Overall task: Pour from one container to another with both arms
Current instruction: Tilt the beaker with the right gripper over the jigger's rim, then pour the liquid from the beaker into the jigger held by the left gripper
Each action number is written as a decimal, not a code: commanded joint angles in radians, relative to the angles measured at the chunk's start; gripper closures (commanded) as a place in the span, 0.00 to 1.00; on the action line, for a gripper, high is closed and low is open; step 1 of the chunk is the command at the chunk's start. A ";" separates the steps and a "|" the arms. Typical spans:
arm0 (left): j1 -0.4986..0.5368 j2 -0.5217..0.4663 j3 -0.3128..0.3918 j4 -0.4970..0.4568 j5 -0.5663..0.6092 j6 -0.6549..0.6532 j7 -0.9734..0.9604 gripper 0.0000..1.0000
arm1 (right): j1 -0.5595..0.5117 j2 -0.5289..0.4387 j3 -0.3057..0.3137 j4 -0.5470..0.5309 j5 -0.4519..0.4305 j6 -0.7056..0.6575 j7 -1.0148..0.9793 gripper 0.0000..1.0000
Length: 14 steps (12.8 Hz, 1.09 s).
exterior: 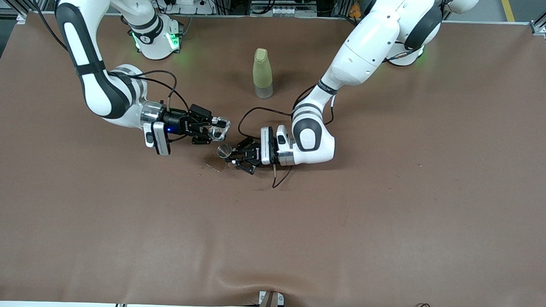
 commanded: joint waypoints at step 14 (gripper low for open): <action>-0.019 0.006 0.008 0.018 -0.031 0.026 -0.004 1.00 | 0.014 -0.011 -0.004 -0.017 0.046 -0.014 0.107 0.89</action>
